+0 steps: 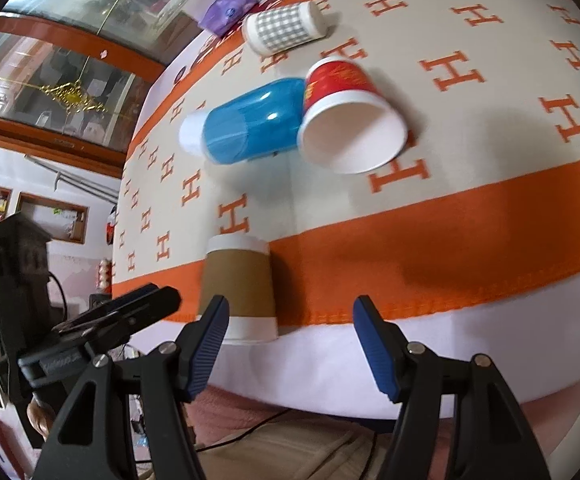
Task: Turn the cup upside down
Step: 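Lift the brown-sleeved cup with the right tool and rotate it, then lower the cup onto the table rim-down and open the right tool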
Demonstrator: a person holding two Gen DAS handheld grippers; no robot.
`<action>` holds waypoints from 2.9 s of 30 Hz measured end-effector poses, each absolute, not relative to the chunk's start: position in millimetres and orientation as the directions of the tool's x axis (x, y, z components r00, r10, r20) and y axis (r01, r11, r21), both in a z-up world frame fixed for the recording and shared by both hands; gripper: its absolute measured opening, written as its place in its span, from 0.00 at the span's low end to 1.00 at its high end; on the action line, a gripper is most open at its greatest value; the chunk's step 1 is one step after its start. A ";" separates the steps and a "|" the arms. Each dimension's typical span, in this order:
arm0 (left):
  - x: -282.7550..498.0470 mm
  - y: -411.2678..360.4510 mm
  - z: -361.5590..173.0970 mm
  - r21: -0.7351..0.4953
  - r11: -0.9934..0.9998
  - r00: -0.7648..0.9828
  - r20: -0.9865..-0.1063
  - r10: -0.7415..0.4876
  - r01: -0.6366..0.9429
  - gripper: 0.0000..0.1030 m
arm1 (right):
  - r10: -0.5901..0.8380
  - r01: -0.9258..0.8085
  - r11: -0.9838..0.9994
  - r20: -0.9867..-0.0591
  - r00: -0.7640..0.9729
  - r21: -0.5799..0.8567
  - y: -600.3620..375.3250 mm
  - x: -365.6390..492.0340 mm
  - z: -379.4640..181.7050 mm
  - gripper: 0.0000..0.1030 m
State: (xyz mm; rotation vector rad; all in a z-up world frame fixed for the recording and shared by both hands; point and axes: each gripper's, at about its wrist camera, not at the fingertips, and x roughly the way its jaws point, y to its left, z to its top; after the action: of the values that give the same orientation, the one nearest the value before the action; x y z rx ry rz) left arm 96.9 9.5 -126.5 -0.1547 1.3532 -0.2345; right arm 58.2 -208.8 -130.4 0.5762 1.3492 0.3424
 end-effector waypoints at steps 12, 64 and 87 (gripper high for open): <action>70.7 36.6 -99.2 -0.186 0.962 0.344 -0.906 -0.247 0.201 0.81 | 0.555 0.039 0.827 -0.825 0.110 0.561 -161.9 75.9 -128.2 0.63; 80.1 77.3 -157.6 -0.259 0.962 0.345 -0.898 -0.272 0.085 0.89 | 0.474 -0.096 0.881 -0.865 0.167 0.464 -125.4 97.4 -130.6 0.60; 73.4 89.4 -154.8 -0.208 0.977 0.557 -0.819 -0.143 -0.056 0.89 | 0.334 -0.396 0.916 -0.673 0.660 0.066 -88.0 38.2 -141.6 0.61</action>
State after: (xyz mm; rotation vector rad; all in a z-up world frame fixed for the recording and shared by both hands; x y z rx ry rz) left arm 73.4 89.4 -154.8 -0.2201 0.9815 -0.0517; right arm 38.2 -88.0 -141.6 -0.0891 0.7427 0.4133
